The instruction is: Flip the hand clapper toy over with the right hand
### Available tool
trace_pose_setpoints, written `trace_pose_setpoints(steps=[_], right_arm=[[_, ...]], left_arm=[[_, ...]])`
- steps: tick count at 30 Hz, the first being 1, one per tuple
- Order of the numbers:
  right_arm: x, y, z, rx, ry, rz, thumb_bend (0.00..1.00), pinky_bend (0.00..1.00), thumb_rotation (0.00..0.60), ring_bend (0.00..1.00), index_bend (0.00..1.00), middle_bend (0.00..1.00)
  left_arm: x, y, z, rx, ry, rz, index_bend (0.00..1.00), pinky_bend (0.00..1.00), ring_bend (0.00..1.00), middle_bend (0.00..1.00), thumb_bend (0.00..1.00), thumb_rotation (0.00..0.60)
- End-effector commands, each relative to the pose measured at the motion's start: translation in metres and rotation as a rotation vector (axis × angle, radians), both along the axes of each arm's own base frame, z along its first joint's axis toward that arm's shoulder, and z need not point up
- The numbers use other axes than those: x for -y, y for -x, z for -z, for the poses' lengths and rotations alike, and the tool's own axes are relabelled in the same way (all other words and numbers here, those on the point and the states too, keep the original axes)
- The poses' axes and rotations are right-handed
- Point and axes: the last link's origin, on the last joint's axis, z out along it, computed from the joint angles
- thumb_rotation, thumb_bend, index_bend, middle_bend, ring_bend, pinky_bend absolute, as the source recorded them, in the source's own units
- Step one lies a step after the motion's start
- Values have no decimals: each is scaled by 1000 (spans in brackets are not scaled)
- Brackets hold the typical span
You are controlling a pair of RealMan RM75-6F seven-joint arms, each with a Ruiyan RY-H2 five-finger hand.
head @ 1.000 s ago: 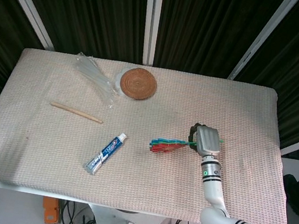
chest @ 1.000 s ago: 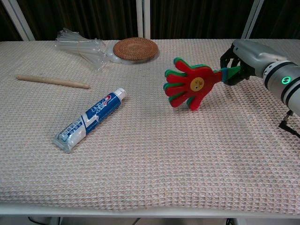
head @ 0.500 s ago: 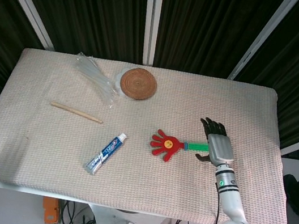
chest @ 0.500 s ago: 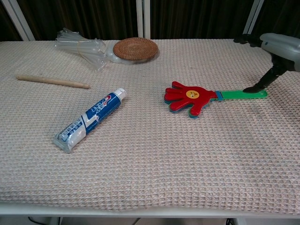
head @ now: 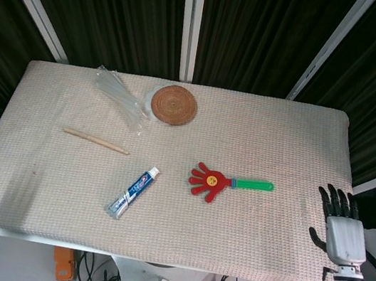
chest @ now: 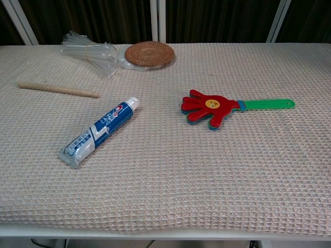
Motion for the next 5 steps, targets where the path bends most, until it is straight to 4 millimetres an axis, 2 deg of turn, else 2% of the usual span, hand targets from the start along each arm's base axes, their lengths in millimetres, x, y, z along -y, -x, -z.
trace_pose_setpoints(steps=[1, 5], right_arm=[[-31, 18, -3, 2, 34, 6, 170, 0, 600, 0, 0, 0], [-39, 25, -5, 7, 46, 16, 169, 0, 600, 0, 0, 0]], left_arm=[[-1, -1, -1, -3, -2, 1, 109, 90, 0, 34, 192, 600], [-1, -1, -3, -10, -7, 1, 109, 90, 0, 34, 192, 600]])
